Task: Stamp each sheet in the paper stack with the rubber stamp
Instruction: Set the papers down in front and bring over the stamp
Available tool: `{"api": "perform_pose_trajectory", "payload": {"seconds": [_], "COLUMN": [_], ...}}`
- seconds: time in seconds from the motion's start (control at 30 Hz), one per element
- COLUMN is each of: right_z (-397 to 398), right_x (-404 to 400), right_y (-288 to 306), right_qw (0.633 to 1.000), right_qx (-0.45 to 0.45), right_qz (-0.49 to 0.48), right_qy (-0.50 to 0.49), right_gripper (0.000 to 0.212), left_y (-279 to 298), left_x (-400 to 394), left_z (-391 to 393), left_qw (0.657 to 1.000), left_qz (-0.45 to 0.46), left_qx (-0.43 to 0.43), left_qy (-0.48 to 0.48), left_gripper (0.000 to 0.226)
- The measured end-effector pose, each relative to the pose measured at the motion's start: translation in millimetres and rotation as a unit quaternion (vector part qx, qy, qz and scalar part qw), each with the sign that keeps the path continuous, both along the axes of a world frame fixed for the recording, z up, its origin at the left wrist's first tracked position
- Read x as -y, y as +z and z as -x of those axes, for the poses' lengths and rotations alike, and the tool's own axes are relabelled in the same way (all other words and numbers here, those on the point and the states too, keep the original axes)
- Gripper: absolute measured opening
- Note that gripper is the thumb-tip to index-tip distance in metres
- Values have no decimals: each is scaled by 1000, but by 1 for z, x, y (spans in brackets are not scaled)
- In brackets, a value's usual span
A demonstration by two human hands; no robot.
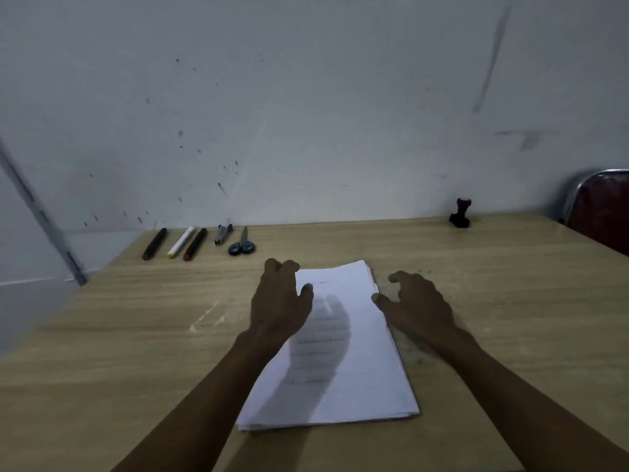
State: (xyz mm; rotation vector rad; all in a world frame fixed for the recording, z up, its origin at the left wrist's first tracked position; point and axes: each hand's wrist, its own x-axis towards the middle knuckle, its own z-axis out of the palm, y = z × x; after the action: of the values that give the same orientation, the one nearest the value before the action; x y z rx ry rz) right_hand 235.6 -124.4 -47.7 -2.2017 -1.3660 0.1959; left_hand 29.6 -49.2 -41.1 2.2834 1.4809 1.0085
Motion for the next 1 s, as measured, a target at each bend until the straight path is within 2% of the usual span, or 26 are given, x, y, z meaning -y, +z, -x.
{"api": "perform_pose_trajectory", "payload": {"seconds": [0.17,0.43,0.5,0.67,0.8,1.0], "right_z": [-45,-144,-169,-232,-271,-308], "right_x": [-30,-99,-120,-178,-215,-240], "right_y": [-1,-9,-9,-1,1,-11], "right_qw": [998,988,984,970,960,975], "right_qx": [-20,-42,-39,19,55,66], "right_qz": [-46,-64,-67,-73,-74,-28], "right_qy": [-42,-133,-159,-229,-263,-211], "right_gripper": [45,34,36,63,61,53], "left_y": [7,5,6,8,11,8], "left_x": [-27,-87,-102,-143,-165,-179], "left_z": [-54,-143,-163,-211,-237,-252], "left_qw": [992,975,974,969,963,959], "left_qz": [-15,49,56,59,53,54], "left_qx": [42,57,58,59,60,71], "left_qy": [-122,-207,-213,-233,-259,-267], "left_gripper": [26,10,9,8,8,9]}}
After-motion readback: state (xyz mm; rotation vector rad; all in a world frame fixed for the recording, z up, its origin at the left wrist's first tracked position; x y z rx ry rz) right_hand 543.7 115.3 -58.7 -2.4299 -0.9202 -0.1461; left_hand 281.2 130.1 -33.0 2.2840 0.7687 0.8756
